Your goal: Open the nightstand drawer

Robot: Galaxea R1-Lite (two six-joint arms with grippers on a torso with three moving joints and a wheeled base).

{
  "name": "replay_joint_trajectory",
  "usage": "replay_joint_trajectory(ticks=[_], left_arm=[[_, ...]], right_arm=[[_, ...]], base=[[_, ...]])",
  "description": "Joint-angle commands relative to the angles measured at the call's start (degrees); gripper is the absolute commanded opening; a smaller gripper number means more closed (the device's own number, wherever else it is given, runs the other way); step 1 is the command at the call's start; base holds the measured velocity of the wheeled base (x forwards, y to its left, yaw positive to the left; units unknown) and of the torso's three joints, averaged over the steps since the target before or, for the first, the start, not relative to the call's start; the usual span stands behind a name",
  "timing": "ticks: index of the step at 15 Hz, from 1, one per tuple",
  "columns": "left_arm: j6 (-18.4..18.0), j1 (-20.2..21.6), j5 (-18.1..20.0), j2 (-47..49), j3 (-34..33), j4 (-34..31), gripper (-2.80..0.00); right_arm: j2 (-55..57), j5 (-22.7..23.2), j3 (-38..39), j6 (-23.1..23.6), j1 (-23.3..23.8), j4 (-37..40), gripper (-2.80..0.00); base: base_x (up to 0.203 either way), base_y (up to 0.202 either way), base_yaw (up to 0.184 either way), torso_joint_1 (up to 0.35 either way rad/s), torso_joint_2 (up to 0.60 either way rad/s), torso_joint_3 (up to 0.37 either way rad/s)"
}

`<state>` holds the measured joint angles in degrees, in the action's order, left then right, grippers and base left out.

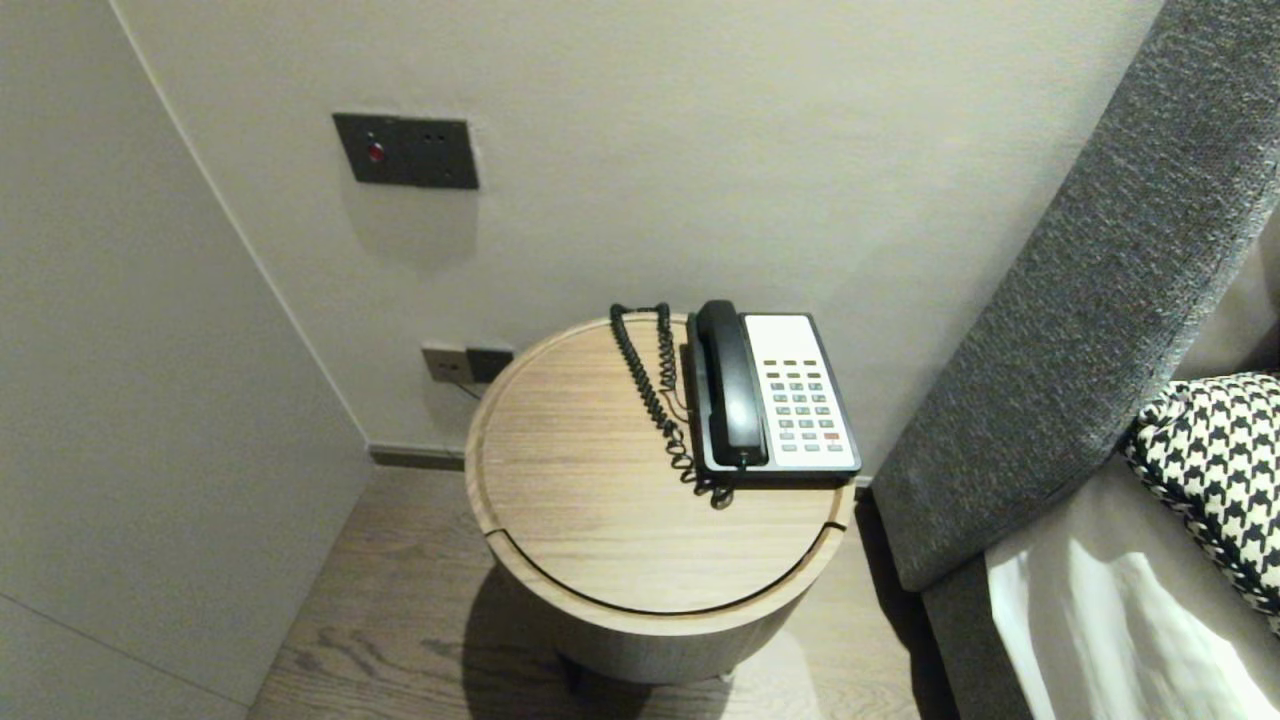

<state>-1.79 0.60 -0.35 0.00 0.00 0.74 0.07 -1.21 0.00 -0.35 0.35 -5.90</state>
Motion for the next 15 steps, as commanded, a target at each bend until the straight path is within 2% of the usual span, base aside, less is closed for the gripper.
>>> replay_joint_trajectory(ticks=[1, 12, 15], left_arm=[[0.03, 0.02, 0.0, -0.09, 0.0, 0.05, -2.8], [-0.25, 0.08, -0.26, -0.1, 0.49, -0.52, -2.8], [0.13, 0.03, 0.24, 4.26, 10.73, -8.22, -2.8]], right_arm=[[0.19, -0.02, 2.29, -0.09, 0.0, -0.08, -2.8], [0.19, -0.02, 2.29, -0.09, 0.0, -0.08, -2.8], [0.19, -0.02, 2.29, -0.09, 0.0, -0.08, -2.8]], base=[[0.0, 0.0, 0.0, 0.0, 0.0, 0.0], [0.0, 0.0, 0.0, 0.0, 0.0, 0.0], [0.0, 0.0, 0.0, 0.0, 0.0, 0.0]])
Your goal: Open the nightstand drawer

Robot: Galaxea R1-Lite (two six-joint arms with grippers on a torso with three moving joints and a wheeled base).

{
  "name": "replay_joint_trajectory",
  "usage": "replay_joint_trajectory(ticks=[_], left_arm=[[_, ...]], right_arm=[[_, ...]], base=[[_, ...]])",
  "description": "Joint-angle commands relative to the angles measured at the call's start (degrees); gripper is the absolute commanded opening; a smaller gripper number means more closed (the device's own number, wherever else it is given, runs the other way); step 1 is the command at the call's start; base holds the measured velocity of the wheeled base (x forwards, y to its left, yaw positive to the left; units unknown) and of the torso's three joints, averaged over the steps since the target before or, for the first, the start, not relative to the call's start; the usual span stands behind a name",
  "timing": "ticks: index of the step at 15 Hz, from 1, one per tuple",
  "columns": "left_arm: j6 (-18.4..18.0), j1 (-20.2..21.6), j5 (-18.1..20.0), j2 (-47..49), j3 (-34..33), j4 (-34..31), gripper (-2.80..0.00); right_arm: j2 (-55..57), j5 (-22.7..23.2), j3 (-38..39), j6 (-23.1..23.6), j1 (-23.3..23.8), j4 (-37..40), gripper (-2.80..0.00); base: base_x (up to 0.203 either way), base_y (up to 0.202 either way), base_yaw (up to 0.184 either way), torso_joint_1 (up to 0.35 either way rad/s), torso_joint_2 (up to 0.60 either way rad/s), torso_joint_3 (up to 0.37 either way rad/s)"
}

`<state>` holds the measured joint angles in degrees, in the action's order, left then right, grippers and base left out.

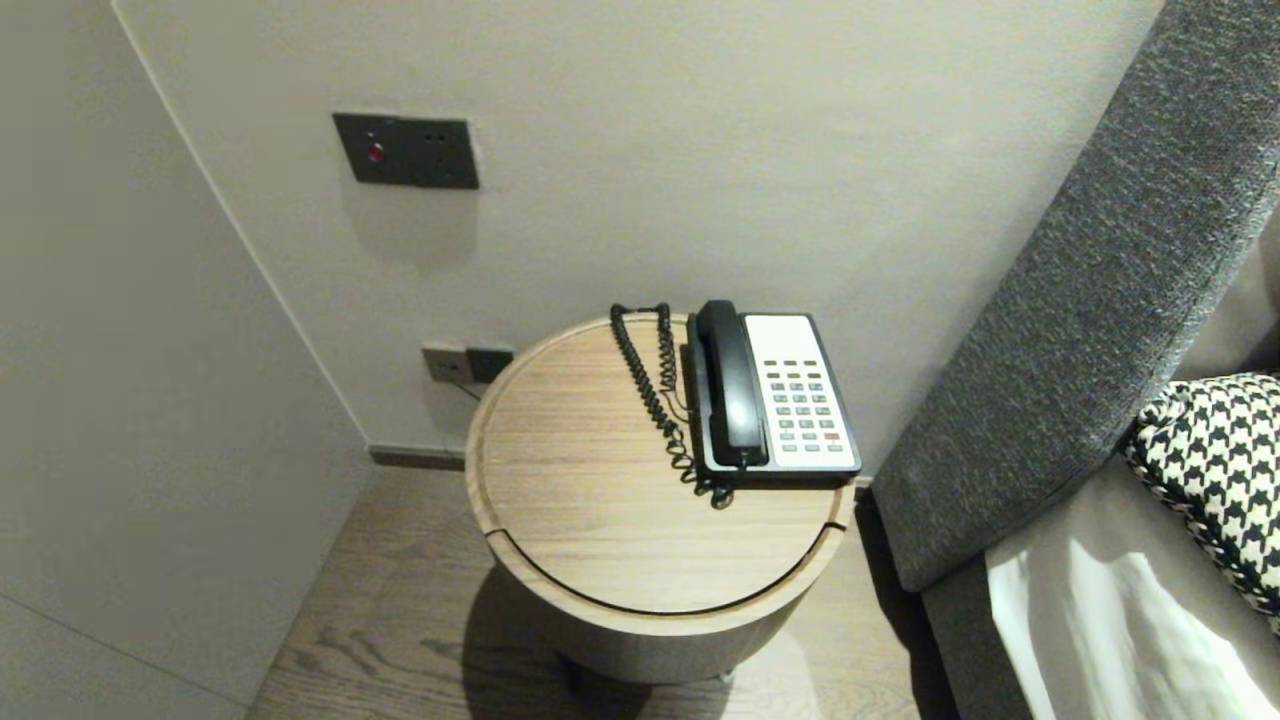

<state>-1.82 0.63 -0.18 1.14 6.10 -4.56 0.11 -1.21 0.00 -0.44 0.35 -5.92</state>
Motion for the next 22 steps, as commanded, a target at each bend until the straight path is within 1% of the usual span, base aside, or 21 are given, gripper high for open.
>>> replay_joint_trajectory(ticks=[1, 4, 8, 11, 13, 16, 18, 19, 20, 22], left_arm=[[0.41, -0.01, 0.22, 6.54, 7.62, -5.07, -2.8], [0.74, -0.02, 0.78, 17.57, 16.41, -6.91, -2.8], [1.15, 0.02, 1.75, 33.5, 29.15, -7.75, -2.8], [1.69, 0.0, 1.89, 42.16, 36.5, -9.76, -2.8], [2.08, -0.45, 1.93, 45.91, 42.46, -15.11, -2.8], [3.05, -2.26, 1.84, 50.79, 51.3, -25.35, -2.8], [3.79, -5.97, 0.4, 53.65, 54.91, -29.33, -2.8], [4.07, -7.86, -1.48, 54.64, 55.7, -30.04, -2.8], [4.63, -10.56, -4.18, 55.88, 56.16, -30.28, -2.8], [6.52, -14.57, -8.63, 57.56, 56.53, -30.33, -2.8]], right_arm=[[0.15, -0.02, 2.29, 0.0, 0.0, -0.05, -2.8], [0.15, -0.02, 2.29, 0.0, 0.0, -0.05, -2.8], [0.15, -0.02, 2.29, 0.0, 0.0, -0.05, -2.8], [0.15, -0.02, 2.29, 0.0, 0.0, -0.05, -2.8], [0.15, -0.02, 2.29, 0.0, 0.0, -0.05, -2.8], [0.15, -0.02, 2.29, 0.0, 0.0, -0.05, -2.8], [0.15, -0.02, 2.29, 0.0, 0.0, -0.05, -2.8], [0.15, -0.02, 2.29, 0.0, 0.0, -0.05, -2.8], [0.15, -0.02, 2.29, 0.0, 0.0, -0.05, -2.8], [0.15, -0.02, 2.29, 0.0, 0.0, -0.05, -2.8]], base=[[0.0, 0.0, 0.0, 0.0, 0.0, 0.0], [0.0, 0.0, 0.0, 0.0, 0.0, 0.0], [0.0, 0.0, 0.0, 0.0, 0.0, 0.0], [0.0, 0.0, 0.0, 0.0, 0.0, 0.0], [0.0, 0.0, 0.0, 0.0, 0.0, 0.0], [0.0, 0.0, 0.0, 0.0, 0.0, 0.0], [0.0, 0.0, 0.0, 0.0, 0.0, 0.0], [0.0, 0.0, 0.0, 0.0, 0.0, 0.0], [0.0, 0.0, 0.0, 0.0, 0.0, 0.0], [0.0, 0.0, 0.0, 0.0, 0.0, 0.0]])
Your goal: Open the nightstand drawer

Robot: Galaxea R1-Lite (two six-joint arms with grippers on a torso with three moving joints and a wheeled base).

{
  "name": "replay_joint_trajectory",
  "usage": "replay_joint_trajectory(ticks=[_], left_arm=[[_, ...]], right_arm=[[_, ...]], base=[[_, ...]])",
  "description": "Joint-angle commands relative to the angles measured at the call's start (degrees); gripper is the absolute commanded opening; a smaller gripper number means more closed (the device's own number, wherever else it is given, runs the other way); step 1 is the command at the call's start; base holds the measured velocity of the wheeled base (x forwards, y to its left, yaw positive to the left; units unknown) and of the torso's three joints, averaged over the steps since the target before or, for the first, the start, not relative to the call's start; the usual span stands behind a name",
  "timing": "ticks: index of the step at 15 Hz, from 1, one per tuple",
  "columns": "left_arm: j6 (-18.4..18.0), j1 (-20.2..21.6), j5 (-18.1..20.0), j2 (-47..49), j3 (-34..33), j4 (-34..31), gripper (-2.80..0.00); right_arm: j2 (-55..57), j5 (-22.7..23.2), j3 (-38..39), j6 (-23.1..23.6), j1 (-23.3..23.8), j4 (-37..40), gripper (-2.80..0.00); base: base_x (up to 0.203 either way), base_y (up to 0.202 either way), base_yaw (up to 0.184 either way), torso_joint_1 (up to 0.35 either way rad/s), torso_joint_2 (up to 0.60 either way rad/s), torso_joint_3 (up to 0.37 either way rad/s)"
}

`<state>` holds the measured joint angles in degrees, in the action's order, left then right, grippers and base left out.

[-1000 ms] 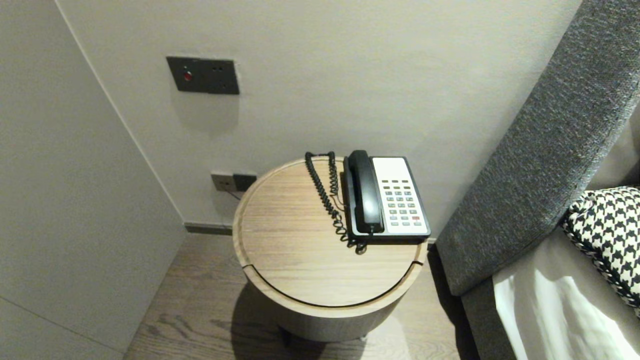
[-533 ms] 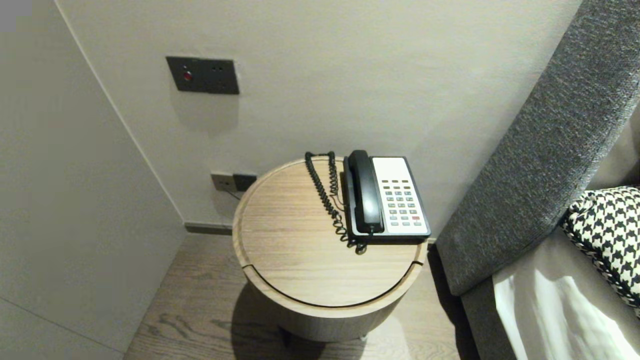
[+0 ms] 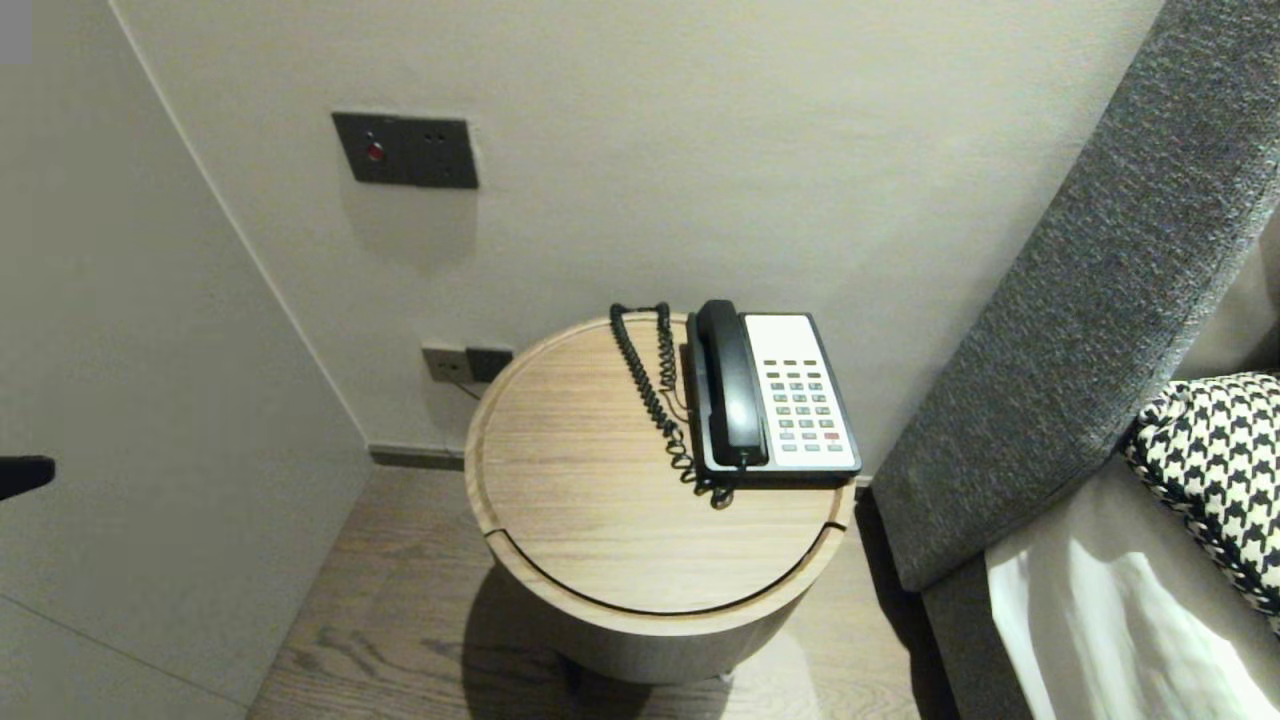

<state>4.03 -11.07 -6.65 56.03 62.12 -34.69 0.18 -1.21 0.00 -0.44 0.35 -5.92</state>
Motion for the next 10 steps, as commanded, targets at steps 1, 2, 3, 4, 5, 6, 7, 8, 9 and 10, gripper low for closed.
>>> replay_joint_trajectory(ticks=[1, 2, 3, 4, 5, 6, 7, 8, 9, 10], left_arm=[[1.51, -4.49, -3.61, 4.12, 0.78, -0.3, -2.8], [1.97, -5.24, -4.3, 5.55, 1.07, -0.37, -2.8], [2.09, -5.61, -4.48, 6.6, 1.49, -0.5, -2.8], [2.11, -6.03, -4.58, 7.64, 1.83, -0.49, -2.8], [2.12, -6.98, -4.6, 8.55, 2.09, -0.47, -2.8], [2.14, -7.79, -4.55, 9.18, 2.12, -0.53, -2.8], [2.23, -8.75, -4.52, 9.97, 2.02, -0.55, -2.8], [2.3, -9.84, -4.52, 10.77, 1.56, -0.55, -2.8], [2.72, -11.17, -4.52, 11.59, 1.2, -0.55, -2.8], [3.58, -12.6, -4.48, 12.75, 1.11, -0.55, -2.8]], right_arm=[[0.08, -0.02, 2.29, 0.0, 0.0, -0.05, -2.8], [0.08, -0.02, 2.29, 0.0, 0.0, -0.05, -2.8], [0.08, -0.02, 2.29, 0.0, 0.0, -0.05, -2.8], [0.08, -0.02, 2.29, 0.0, 0.0, -0.05, -2.8], [0.08, -0.02, 2.29, 0.0, 0.0, -0.05, -2.8], [0.08, -0.02, 2.29, 0.0, 0.0, -0.05, -2.8], [0.08, -0.02, 2.29, 0.0, 0.0, -0.05, -2.8], [0.08, -0.02, 2.29, 0.0, 0.0, -0.05, -2.8], [0.08, -0.02, 2.29, 0.0, 0.0, -0.05, -2.8], [0.08, -0.02, 2.29, 0.0, 0.0, -0.05, -2.8]], base=[[0.0, 0.0, 0.0, 0.0, 0.0, 0.0], [0.0, 0.0, 0.0, 0.0, 0.0, 0.0], [0.0, 0.0, 0.0, 0.0, 0.0, 0.0], [0.0, 0.0, 0.0, 0.0, 0.0, 0.0], [0.0, 0.0, 0.0, 0.0, 0.0, 0.0], [0.0, 0.0, 0.0, 0.0, 0.0, 0.0], [0.0, 0.0, 0.0, 0.0, 0.0, 0.0], [0.0, 0.0, 0.0, 0.0, 0.0, 0.0], [0.0, 0.0, 0.0, 0.0, 0.0, 0.0], [0.0, 0.0, 0.0, 0.0, 0.0, 0.0]])
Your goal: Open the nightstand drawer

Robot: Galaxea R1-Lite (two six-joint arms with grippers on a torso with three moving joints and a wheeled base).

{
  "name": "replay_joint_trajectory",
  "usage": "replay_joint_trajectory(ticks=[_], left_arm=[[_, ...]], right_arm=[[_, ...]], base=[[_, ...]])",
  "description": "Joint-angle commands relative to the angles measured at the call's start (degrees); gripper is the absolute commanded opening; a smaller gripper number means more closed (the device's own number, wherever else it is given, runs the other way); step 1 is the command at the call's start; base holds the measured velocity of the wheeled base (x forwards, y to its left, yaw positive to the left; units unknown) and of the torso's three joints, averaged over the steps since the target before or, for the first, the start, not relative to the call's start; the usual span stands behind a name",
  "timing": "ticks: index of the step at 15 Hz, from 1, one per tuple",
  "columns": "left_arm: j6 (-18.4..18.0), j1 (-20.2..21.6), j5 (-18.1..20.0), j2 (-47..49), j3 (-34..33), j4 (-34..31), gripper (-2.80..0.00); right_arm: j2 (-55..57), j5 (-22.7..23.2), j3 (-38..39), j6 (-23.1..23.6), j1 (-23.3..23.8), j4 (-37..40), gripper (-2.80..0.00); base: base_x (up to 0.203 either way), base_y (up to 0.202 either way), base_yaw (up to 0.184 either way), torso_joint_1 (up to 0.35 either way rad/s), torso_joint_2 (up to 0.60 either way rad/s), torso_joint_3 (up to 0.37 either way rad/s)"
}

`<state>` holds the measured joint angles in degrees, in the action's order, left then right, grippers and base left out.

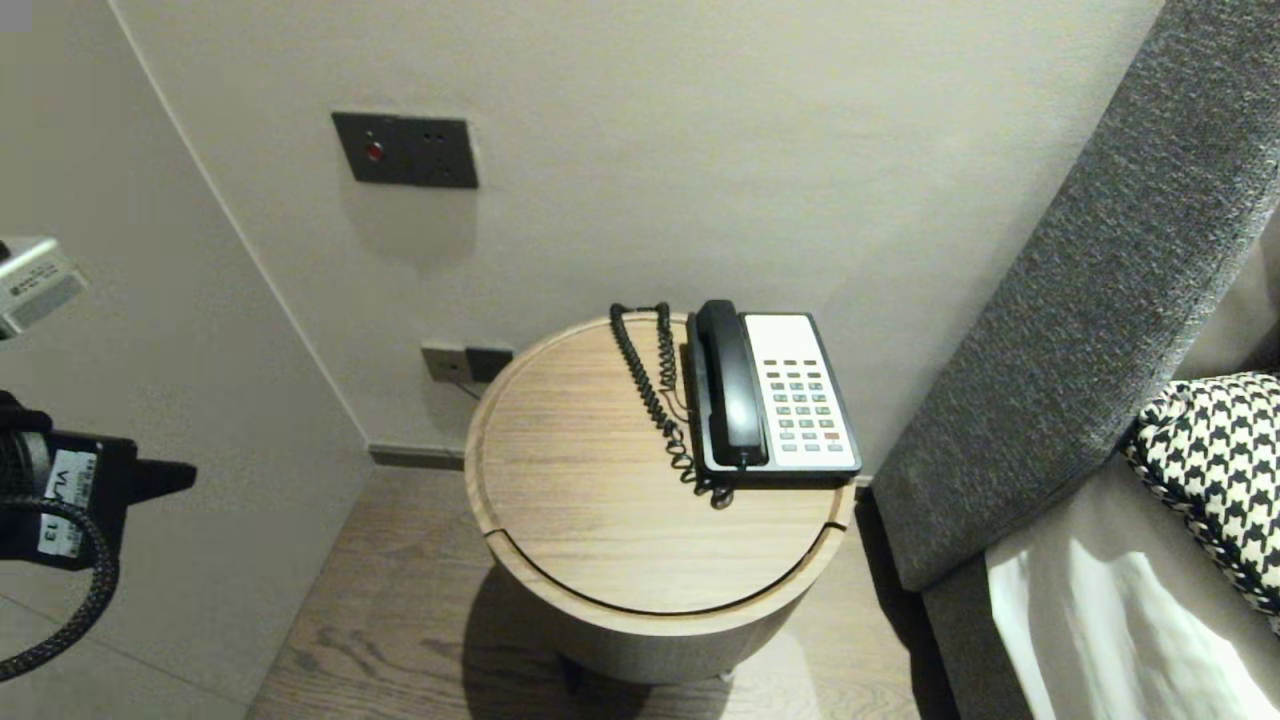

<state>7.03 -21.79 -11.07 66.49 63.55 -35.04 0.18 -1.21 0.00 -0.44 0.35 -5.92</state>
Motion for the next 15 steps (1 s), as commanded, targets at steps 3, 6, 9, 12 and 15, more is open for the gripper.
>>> replay_joint_trajectory(ticks=[3, 6, 9, 12, 15], left_arm=[[1.8, -4.63, 0.9, 6.84, -0.28, 0.15, -2.8], [6.44, -8.44, 4.72, 13.0, 1.99, 2.1, -2.8], [10.09, -10.93, 6.22, 18.45, 4.07, 6.73, -2.8], [12.74, -13.96, 6.32, 22.86, 4.24, 11.41, -2.8], [14.13, -16.12, 6.25, 27.66, 4.3, 14.31, -2.8]], right_arm=[[0.08, -0.02, 2.29, 0.0, 0.0, -0.05, -2.8], [0.08, -0.02, 2.29, 0.0, 0.0, -0.05, -2.8], [0.08, -0.02, 2.29, 0.0, 0.0, -0.05, -2.8], [0.08, -0.02, 2.29, 0.0, 0.0, -0.05, -2.8], [0.08, -0.02, 2.29, 0.0, 0.0, -0.05, -2.8]], base=[[0.0, 0.0, 0.0, 0.0, 0.0, 0.0], [0.0, 0.0, 0.0, 0.0, 0.0, 0.0], [0.0, 0.0, 0.0, 0.0, 0.0, 0.0], [0.0, 0.0, 0.0, 0.0, 0.0, 0.0], [0.0, 0.0, 0.0, 0.0, 0.0, 0.0]])
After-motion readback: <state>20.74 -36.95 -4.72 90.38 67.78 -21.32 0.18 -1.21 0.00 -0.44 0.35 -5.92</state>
